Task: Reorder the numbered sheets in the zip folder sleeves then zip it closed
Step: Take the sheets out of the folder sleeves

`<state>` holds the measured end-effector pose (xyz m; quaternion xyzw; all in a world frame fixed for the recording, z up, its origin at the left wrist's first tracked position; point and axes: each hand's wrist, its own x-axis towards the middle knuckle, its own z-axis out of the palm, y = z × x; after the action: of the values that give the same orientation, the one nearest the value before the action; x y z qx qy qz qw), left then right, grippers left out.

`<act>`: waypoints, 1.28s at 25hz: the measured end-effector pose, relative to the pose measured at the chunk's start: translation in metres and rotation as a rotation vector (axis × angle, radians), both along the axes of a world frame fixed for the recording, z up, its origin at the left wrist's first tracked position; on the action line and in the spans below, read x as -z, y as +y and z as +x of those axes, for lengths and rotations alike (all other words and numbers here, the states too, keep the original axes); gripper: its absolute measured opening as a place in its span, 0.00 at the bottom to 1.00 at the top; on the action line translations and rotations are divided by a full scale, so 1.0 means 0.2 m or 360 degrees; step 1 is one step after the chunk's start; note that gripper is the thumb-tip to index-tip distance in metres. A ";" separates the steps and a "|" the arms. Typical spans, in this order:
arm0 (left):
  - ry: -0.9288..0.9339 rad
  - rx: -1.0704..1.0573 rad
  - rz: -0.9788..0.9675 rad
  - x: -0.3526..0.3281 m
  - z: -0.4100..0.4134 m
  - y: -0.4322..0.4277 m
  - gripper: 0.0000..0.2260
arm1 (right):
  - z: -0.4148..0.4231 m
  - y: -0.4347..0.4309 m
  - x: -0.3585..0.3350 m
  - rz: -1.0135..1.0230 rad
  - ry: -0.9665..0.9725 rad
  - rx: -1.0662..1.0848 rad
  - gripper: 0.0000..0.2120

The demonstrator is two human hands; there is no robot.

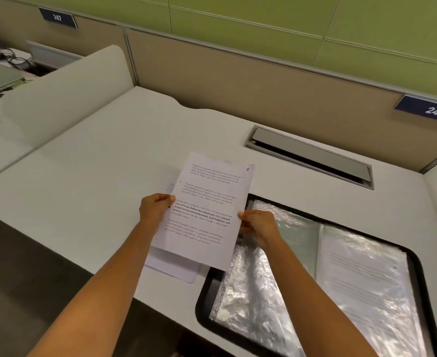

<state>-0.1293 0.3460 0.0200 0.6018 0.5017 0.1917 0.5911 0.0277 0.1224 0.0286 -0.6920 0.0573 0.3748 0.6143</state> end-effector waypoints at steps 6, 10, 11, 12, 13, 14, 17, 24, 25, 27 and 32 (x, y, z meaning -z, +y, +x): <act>0.0339 0.0224 0.0329 0.05 -0.21 0.18 0.09 | -0.15 0.17 0.11 -0.0120 0.0018 -0.0081 0.08; 0.0485 0.0305 0.0428 0.10 -0.30 0.24 0.09 | -0.21 0.24 0.16 -0.0202 -0.0006 -0.0127 0.03; 0.0524 0.0325 0.0449 0.10 -0.31 0.25 0.08 | -0.22 0.25 0.16 -0.0237 -0.0039 -0.0140 0.03; 0.0558 0.0344 0.0465 0.11 -0.32 0.25 0.08 | -0.23 0.26 0.16 -0.0270 -0.0074 -0.0147 0.03; 0.0586 0.0360 0.0477 0.11 -0.33 0.25 0.07 | -0.24 0.26 0.16 -0.0302 -0.0106 -0.0155 0.03; 0.0611 0.0377 0.0487 0.12 -0.33 0.25 0.07 | -0.24 0.27 0.16 -0.0327 -0.0133 -0.0160 0.04; 0.0634 0.0409 0.0509 0.12 -0.34 0.26 0.05 | -0.24 0.28 0.16 -0.0414 -0.0195 -0.0176 0.05; 0.0742 0.0401 0.0641 0.12 -0.31 0.26 0.08 | -0.25 0.30 0.14 -0.0615 -0.0307 -0.0251 0.09; 0.0766 0.0367 0.0667 0.12 -0.31 0.26 0.10 | -0.25 0.30 0.13 -0.0613 -0.0324 -0.0245 0.10; 0.0823 0.0300 0.0752 0.11 -0.30 0.25 0.12 | -0.26 0.30 0.11 -0.0577 -0.0362 -0.0210 0.11; 0.0735 0.0333 0.0970 0.08 -0.19 0.19 0.14 | -0.19 0.24 0.07 -0.0510 -0.0387 -0.0124 0.11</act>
<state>-0.1675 0.3840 0.0044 0.8249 0.4774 0.1303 0.2733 -0.0101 0.1694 0.0154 -0.8228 0.0150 0.2980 0.4838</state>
